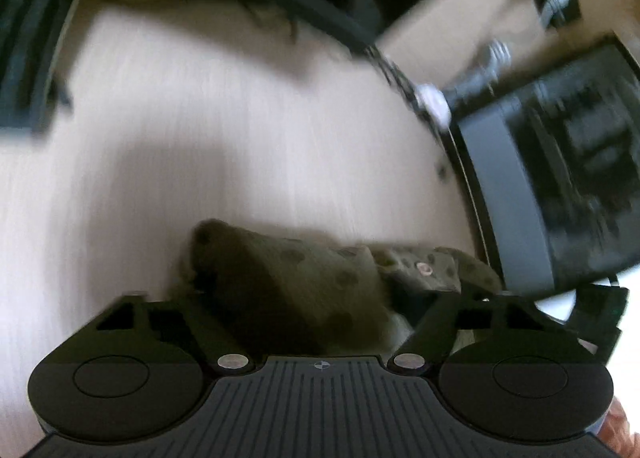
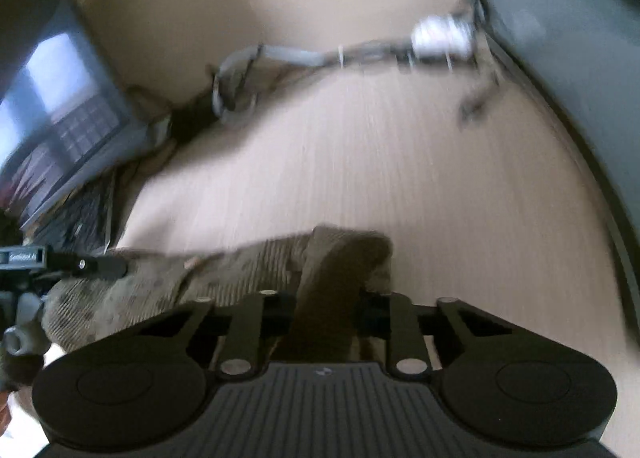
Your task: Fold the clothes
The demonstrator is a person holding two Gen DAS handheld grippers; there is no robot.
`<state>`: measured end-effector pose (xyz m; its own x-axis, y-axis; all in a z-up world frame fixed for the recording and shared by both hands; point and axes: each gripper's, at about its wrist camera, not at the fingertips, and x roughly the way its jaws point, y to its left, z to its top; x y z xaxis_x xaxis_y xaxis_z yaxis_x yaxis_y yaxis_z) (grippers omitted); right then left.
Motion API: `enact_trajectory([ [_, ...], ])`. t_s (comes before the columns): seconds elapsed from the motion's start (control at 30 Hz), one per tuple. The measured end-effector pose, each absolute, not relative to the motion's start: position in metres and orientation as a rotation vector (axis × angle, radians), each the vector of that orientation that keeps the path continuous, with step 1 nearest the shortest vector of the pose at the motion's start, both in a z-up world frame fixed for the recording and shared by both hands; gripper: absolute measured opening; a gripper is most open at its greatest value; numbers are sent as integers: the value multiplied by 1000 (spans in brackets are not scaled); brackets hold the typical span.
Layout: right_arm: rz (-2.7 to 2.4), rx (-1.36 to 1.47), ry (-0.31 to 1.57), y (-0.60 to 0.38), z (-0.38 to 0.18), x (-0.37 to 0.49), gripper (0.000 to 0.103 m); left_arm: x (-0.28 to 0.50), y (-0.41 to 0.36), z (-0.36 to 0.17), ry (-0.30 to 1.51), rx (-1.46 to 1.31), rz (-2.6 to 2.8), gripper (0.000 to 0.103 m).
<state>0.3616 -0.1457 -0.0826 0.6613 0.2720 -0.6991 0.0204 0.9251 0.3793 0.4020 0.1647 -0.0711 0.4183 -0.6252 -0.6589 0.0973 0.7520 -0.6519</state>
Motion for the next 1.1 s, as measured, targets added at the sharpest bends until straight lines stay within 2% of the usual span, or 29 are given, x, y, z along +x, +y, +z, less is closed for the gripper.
enact_trajectory([
  [0.03, 149, 373, 806, -146, -72, 374, 17, 406, 168, -62, 1012, -577, -479, 60],
  [0.13, 170, 275, 738, -147, -47, 391, 17, 412, 176, -36, 913, -538, -465, 60],
  [0.33, 59, 129, 818, -156, -61, 359, 32, 384, 191, -54, 997, -444, -371, 60],
  [0.4, 45, 165, 804, -161, -57, 342, 43, 375, 199, -55, 986, -520, -406, 69],
  [0.47, 54, 199, 766, -163, -50, 327, 48, 371, 200, -54, 965, -569, -440, 87],
  [0.6, 66, 286, 746, -163, -45, 316, 48, 378, 189, -54, 955, -595, -448, 93],
  [0.73, 9, 312, 752, -159, -57, 343, 52, 386, 178, -57, 960, -609, -434, 93],
  [0.77, -7, 311, 749, -158, -63, 353, 51, 390, 173, -61, 977, -598, -408, 90],
  [0.8, -17, 301, 746, -156, -67, 361, 31, 394, 168, -66, 994, -588, -382, 84],
  [0.83, -10, 267, 741, -152, -67, 367, 16, 398, 162, -68, 1015, -557, -363, 53],
  [0.87, -4, 233, 736, -148, -67, 372, 11, 402, 157, -68, 1030, -522, -367, 30],
  [0.93, 23, 165, 696, -139, -52, 366, 9, 398, 155, -54, 998, -470, -387, 18],
  [1.1, 128, 130, 573, -141, 15, 308, 9, 355, 180, 17, 837, -435, -478, 15],
])
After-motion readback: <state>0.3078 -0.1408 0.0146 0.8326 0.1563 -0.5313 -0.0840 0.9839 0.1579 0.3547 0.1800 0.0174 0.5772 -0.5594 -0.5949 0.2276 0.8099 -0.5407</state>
